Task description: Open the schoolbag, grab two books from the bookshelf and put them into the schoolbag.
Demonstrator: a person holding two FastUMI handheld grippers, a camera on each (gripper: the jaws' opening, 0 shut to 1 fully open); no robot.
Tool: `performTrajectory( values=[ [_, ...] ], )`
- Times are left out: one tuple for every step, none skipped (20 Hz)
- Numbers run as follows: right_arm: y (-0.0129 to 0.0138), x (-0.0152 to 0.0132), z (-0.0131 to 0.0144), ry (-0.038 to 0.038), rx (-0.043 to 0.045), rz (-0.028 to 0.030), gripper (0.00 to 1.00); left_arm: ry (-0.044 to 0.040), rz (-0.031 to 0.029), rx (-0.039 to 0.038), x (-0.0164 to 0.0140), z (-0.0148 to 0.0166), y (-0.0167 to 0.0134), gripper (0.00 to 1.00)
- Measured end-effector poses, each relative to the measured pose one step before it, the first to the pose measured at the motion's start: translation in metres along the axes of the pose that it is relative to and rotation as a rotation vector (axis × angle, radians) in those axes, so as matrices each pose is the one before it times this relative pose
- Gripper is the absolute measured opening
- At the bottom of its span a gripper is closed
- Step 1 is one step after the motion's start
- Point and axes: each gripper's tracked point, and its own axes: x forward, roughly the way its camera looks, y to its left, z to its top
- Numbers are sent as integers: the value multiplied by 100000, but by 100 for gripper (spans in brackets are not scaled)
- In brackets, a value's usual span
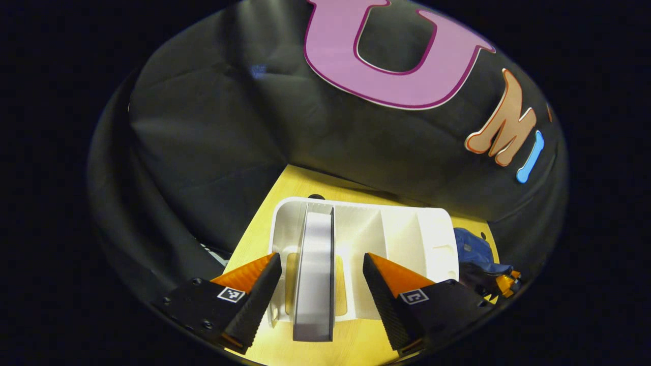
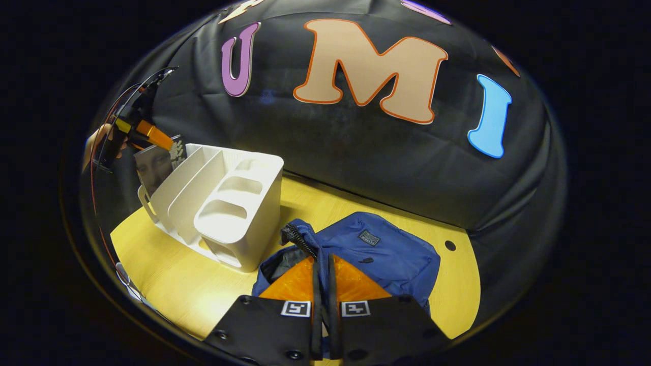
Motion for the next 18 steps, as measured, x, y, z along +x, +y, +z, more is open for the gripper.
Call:
performTrajectory(
  values=[
    [15, -41, -89, 4, 0, -186, 8, 915, 484, 271, 45, -196, 266, 89],
    [-29, 27, 18, 108, -10, -176, 7, 747, 672, 266, 28, -102, 17, 87],
    [-14, -45, -34, 49, -48, -194, 8, 95, 720, 590, 78, -35, 201, 83],
    [-28, 40, 65, 30, -84, -115, 8, -97, 183, 132, 89, 94, 74, 80],
    [48, 30, -138, 91, 111, -48, 8, 46, -221, -169, 85, 56, -190, 74],
    [1, -1, 55, 83, 215, 125, 7, 1000, -19, -151, 144, -147, -125, 76],
    [-62, 6, 16, 2, 192, 49, 8, 1447, 417, 269, 120, -470, 44, 65],
    [5, -3, 71, 81, 125, 166, 7, 1473, 1339, 680, 16, -479, 85, 61],
    [18, 7, -152, 129, -125, 211, 8, 1611, 1243, 723, 241, -371, 318, 52],
    [-61, -45, 68, -60, -275, 167, 8, -46, 664, 565, 193, -94, 165, 46],
    [76, 59, -30, -21, -248, 276, 7, 338, 362, -5, 162, -50, -78, 42],
    [-76, 6, -17, 8, -114, 162, 7, 433, 241, -92, 261, -23, 156, 39],
    [33, -5, 1, 13, 156, 231, 7, -37, 1132, 595, -336, -97, 338, 43],
    [18, 4, 11, -75, 231, 220, 8, 13, 1070, 1407, 150, 14, 242, 43],
    [-37, 27, 5, -71, 174, 122, 8, -132, 82, 196, 28, -15, -145, 38],
    [24, 30, 25, -126, 6, 196, 8, -234, 926, -137, -19, 140, 139, 37],
    [-25, 17, -15, -31, -122, 253, 8, -691, 1782, -1405, -131, 129, 489, 36],
    [13, 20, 12, -50, -112, 189, 8, -638, 1403, -2442, 67, 128, 291, 35]
  ],
)
